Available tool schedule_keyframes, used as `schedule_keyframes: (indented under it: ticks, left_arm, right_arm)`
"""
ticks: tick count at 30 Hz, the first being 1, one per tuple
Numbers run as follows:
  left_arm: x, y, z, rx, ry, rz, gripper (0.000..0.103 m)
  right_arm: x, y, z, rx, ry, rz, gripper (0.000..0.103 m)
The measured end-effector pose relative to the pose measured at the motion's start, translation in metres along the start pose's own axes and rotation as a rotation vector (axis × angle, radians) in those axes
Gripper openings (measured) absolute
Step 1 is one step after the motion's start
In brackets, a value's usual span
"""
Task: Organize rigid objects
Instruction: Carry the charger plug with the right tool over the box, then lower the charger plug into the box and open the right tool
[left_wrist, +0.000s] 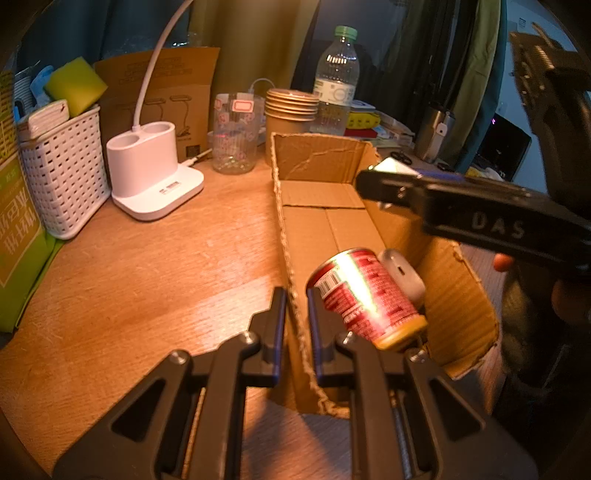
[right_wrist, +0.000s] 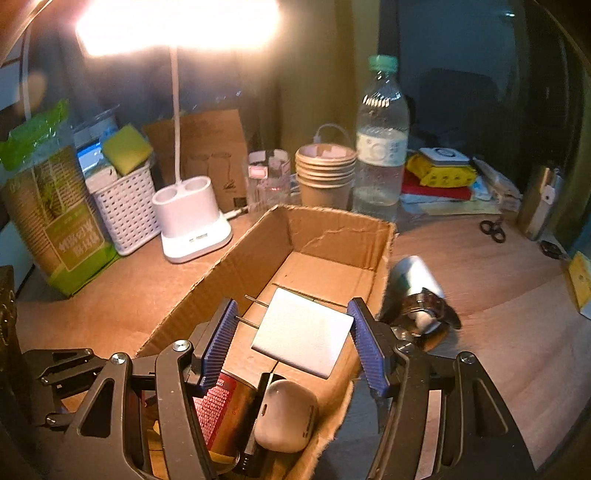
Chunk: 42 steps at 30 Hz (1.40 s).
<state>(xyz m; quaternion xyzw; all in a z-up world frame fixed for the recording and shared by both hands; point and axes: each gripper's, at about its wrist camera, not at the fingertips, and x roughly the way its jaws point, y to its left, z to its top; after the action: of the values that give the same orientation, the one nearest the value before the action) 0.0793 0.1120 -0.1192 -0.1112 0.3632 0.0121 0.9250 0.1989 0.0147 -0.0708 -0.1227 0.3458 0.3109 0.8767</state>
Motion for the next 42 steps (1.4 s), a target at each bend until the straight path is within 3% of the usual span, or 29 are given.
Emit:
schedule_keyframes:
  ticks: [16, 42]
  left_arm:
    - [-0.001, 0.000, 0.000, 0.001, 0.001, -0.001, 0.013]
    - [-0.001, 0.000, 0.000, 0.001, 0.000, -0.002, 0.013]
  right_arm:
    - [0.023, 0.025, 0.007, -0.170, 0.109, 0.042, 0.062]
    - [-0.012, 0.006, 0.004, -0.094, 0.021, -0.005, 0.061]
